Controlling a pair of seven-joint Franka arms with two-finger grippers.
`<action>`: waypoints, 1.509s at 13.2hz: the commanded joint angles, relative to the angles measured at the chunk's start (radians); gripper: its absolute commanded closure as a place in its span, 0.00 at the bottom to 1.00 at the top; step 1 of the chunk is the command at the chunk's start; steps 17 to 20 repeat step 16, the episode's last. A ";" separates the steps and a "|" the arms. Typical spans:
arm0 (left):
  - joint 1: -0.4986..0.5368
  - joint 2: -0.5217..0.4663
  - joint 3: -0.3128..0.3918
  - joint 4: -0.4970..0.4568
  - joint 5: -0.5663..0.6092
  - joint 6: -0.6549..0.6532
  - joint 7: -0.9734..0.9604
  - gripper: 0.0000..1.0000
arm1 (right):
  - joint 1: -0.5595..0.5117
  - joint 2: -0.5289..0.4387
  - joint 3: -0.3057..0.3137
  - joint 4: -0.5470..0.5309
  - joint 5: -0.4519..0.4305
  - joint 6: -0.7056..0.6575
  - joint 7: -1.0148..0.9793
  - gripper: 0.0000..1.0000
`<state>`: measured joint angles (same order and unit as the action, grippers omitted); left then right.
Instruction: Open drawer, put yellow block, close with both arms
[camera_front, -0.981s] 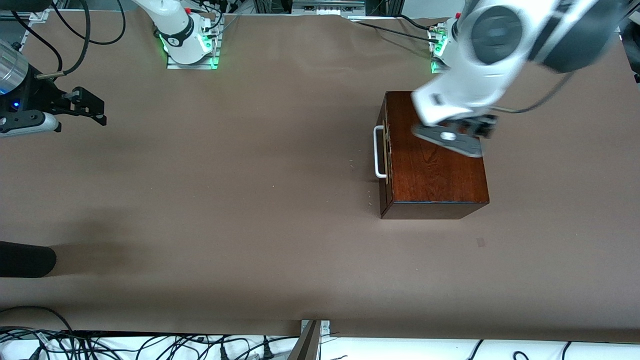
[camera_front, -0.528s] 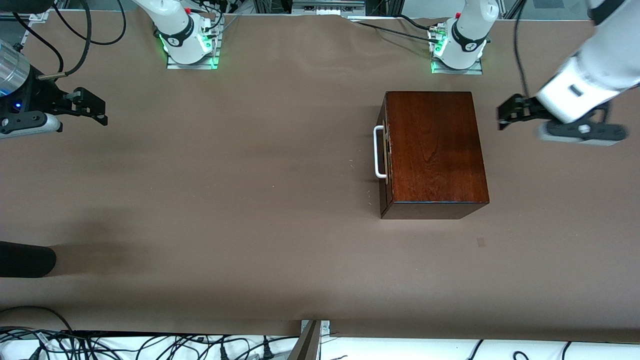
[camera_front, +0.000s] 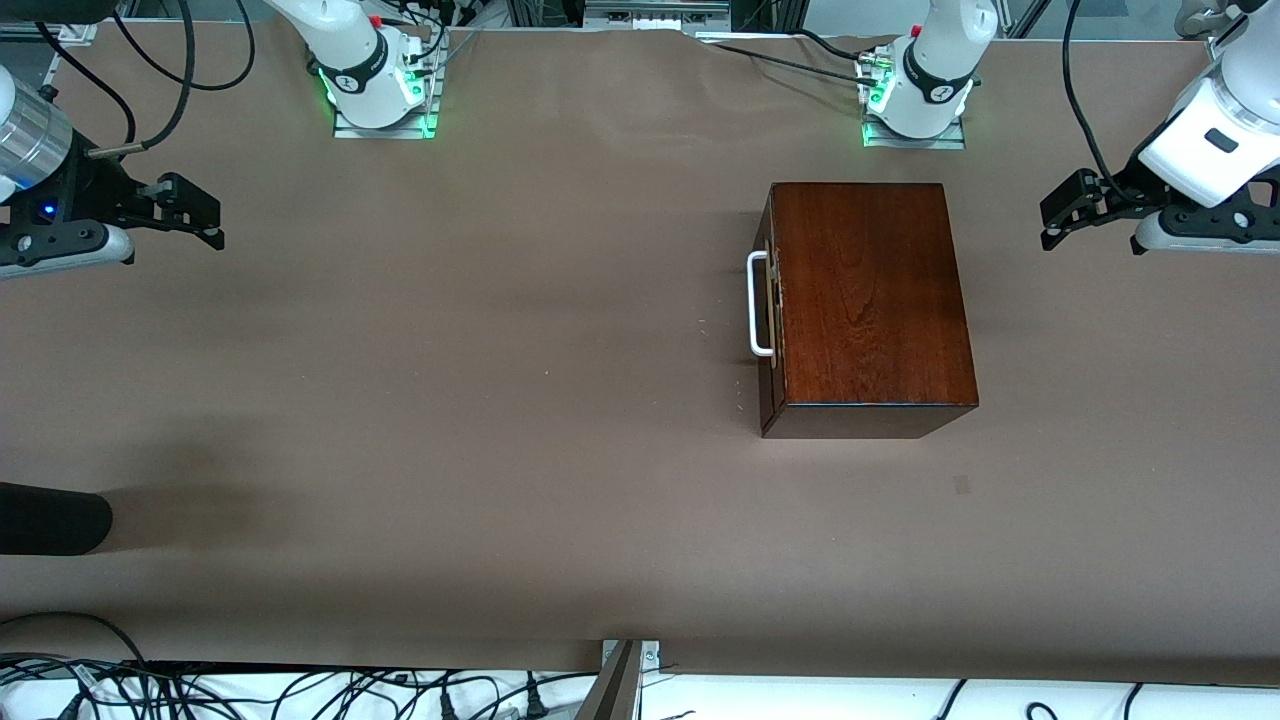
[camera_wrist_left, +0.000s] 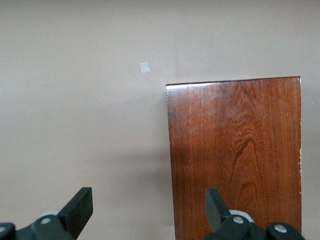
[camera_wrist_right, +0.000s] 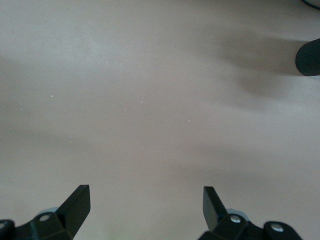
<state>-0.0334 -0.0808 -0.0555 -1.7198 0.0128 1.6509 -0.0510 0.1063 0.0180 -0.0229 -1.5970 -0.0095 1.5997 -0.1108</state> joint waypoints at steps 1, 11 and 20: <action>-0.008 -0.020 0.013 -0.023 -0.030 -0.003 0.028 0.00 | -0.010 0.002 0.012 0.019 -0.003 -0.018 0.016 0.00; -0.010 0.047 0.013 0.067 -0.051 -0.079 0.028 0.00 | -0.007 0.000 0.012 0.019 -0.004 -0.018 0.017 0.00; -0.010 0.049 0.013 0.071 -0.050 -0.079 0.026 0.00 | -0.002 -0.001 0.014 0.019 -0.004 -0.018 0.017 0.00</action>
